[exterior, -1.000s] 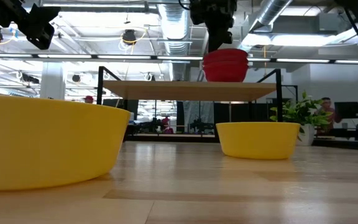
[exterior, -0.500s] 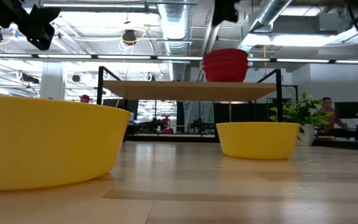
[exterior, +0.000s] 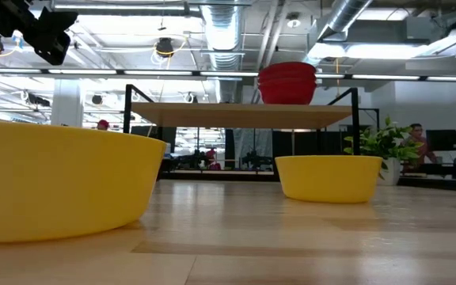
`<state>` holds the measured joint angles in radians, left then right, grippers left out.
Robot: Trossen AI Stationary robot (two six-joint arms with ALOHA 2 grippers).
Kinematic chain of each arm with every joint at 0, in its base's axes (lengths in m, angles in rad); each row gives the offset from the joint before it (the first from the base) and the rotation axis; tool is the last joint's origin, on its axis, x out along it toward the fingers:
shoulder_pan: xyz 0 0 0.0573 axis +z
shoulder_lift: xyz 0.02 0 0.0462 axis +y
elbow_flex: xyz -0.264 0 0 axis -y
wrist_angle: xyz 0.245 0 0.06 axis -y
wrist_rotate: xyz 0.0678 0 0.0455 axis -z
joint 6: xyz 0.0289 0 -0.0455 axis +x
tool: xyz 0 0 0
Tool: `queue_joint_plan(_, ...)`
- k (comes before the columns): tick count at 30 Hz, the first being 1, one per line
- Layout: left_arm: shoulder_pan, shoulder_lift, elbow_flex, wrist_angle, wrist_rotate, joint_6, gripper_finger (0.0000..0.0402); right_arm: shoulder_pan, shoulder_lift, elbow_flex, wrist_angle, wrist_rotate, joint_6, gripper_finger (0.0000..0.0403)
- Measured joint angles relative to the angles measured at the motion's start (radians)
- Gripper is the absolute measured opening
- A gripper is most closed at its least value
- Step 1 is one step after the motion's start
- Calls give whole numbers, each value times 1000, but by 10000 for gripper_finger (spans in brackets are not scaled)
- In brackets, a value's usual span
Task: Pick & Place Mini bowls
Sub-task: Put the top yellow bowl on the shelf
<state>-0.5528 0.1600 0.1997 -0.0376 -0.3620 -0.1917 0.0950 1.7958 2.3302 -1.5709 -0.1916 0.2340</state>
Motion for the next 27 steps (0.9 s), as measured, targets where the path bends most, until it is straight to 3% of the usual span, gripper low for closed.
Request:
queue_joint_plan(9,0,4,0,2,53,-1,216,154,24,-89,-1,87,119,0)
queue_joint_plan(21,0,5,0,23,91,-1,216,243,11,-407,13,90,342,0)
queue_joint_plan(27,0,5,0,41,89,-1,216,273,-90,-594,80,113,429,0)
